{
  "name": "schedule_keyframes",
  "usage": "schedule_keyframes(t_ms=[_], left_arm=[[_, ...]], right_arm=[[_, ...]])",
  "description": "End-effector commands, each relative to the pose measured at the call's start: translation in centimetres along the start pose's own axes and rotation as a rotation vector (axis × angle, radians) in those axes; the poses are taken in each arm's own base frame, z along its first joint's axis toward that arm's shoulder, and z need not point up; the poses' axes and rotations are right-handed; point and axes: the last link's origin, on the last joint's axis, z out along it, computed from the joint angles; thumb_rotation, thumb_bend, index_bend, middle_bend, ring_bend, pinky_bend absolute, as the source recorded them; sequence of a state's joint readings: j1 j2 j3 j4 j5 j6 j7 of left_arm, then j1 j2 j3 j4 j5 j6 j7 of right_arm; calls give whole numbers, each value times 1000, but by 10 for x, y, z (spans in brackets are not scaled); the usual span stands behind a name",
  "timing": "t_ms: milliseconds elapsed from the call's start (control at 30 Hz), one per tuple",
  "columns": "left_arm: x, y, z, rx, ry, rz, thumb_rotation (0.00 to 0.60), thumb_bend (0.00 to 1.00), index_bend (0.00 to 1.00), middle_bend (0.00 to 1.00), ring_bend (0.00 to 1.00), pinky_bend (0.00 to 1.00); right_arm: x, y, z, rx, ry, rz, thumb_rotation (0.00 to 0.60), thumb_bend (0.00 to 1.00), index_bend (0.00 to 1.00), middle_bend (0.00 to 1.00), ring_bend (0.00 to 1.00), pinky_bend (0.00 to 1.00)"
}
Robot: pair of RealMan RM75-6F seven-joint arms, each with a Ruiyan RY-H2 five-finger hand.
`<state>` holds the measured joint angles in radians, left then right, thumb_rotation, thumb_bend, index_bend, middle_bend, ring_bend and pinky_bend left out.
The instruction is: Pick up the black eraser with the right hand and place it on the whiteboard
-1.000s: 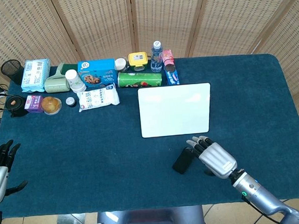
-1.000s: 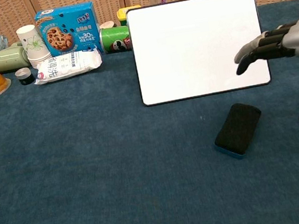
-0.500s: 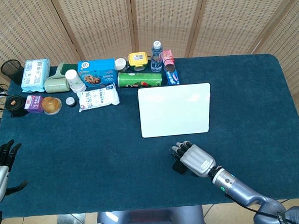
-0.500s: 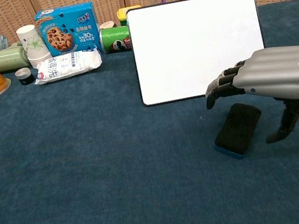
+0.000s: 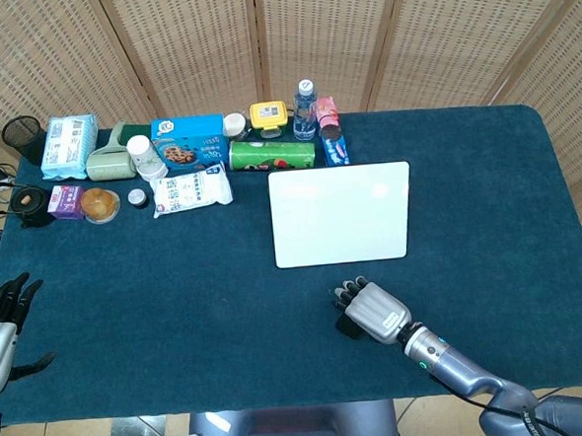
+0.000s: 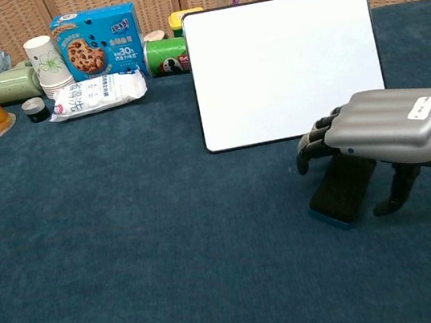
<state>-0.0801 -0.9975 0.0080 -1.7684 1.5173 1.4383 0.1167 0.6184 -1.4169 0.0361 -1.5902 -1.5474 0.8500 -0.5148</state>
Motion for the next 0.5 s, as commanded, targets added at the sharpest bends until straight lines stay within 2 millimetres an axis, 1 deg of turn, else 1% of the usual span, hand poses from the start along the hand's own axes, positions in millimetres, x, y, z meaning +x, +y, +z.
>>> schedule_keyframes(t_ms=[33, 200, 400, 500], left_arm=[[0, 0, 0, 0, -1, -1, 600, 71, 0, 0, 0, 0], [-2, 2, 0, -20, -34, -4, 600, 71, 0, 0, 0, 0], [-2, 1, -1, -21, -38, -5, 600, 70, 0, 0, 0, 0], [-2, 1, -1, -21, -36, -6, 600, 70, 0, 0, 0, 0]], right_arm=[[-3, 1, 2, -2, -1, -13, 600, 54, 281, 258, 240, 297], [-10, 2, 4, -7, 0, -12, 600, 64, 319, 290, 268, 340], [-18, 3, 6, 1, 18, -2, 600, 106, 419, 381, 336, 430], [-18, 3, 7, 6, 41, 8, 600, 135, 476, 440, 384, 482]])
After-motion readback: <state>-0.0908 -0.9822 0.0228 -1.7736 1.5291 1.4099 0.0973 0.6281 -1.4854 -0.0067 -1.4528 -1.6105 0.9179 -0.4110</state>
